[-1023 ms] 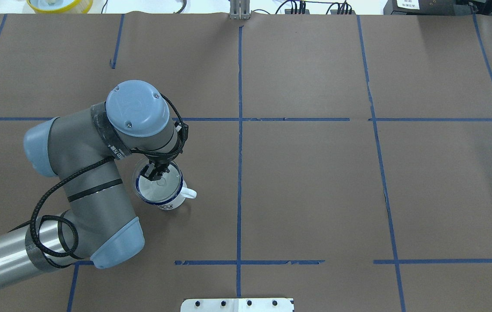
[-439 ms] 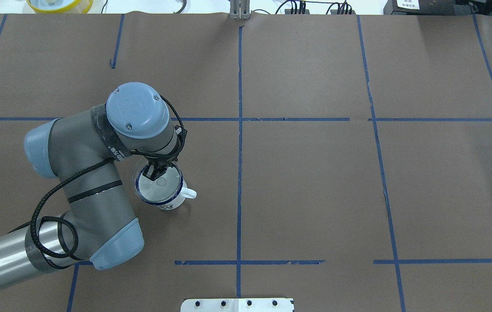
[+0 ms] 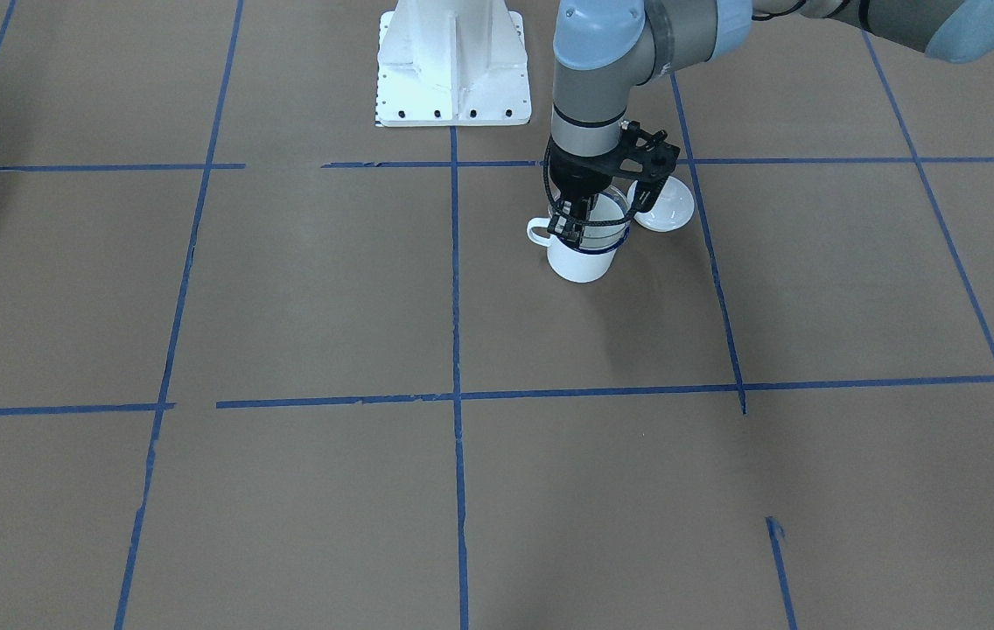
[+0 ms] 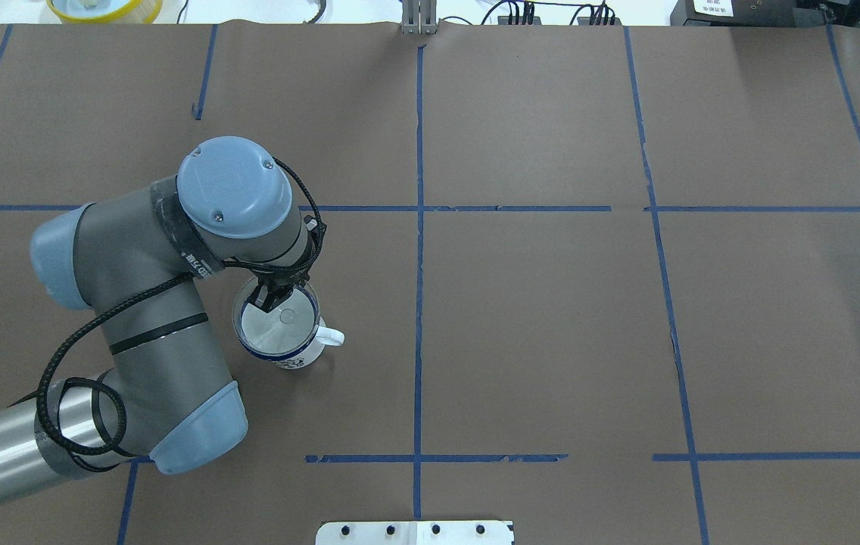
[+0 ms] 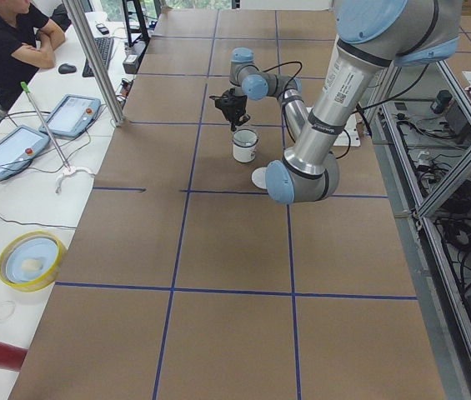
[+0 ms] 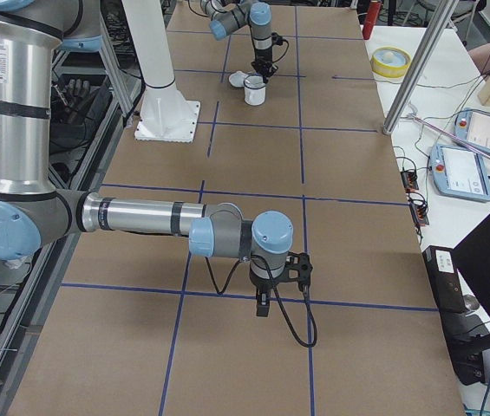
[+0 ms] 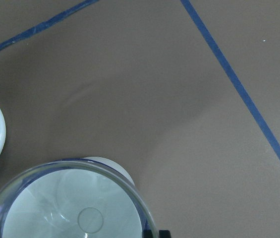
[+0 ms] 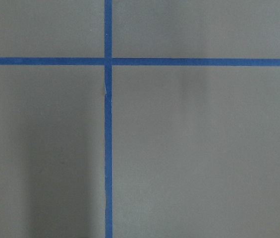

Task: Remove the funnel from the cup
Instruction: 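Lower the left gripper and close it on the funnel stem, then lift the funnel out of the mug with the left gripper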

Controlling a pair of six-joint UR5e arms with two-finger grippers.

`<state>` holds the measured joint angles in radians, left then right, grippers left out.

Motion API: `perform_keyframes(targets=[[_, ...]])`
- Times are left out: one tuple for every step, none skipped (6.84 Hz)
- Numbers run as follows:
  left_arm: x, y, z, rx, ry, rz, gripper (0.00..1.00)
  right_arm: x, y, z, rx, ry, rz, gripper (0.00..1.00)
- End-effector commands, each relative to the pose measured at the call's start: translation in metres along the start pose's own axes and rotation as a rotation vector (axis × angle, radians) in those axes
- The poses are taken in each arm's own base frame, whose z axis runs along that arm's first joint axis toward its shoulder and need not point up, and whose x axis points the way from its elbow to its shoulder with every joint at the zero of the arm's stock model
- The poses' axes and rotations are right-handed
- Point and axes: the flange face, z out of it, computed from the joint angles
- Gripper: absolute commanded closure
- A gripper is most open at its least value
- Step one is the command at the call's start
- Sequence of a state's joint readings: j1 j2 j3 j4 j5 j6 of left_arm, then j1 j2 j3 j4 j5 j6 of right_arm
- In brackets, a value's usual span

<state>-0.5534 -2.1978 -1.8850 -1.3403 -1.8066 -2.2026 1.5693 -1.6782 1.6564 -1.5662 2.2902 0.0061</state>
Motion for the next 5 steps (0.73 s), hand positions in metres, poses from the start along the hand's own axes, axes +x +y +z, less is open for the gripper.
perform_keyframes(targets=[[-0.014,-0.007,-0.048,0.02,-0.009,0.011,1.0,0.0,0.0,0.0,0.0,0.0,0.0,0.0],[-0.004,-0.026,-0.087,0.033,0.034,0.018,1.0,0.0,0.0,0.0,0.0,0.0,0.0,0.0],[0.01,-0.047,-0.108,0.047,0.083,-0.011,1.0,0.0,0.0,0.0,0.0,0.0,0.0,0.0],[0.02,-0.063,-0.135,0.061,0.184,0.027,1.0,0.0,0.0,0.0,0.0,0.0,0.0,0.0],[0.032,-0.075,-0.135,0.029,0.302,0.049,1.0,0.0,0.0,0.0,-0.001,0.0,0.001,0.0]])
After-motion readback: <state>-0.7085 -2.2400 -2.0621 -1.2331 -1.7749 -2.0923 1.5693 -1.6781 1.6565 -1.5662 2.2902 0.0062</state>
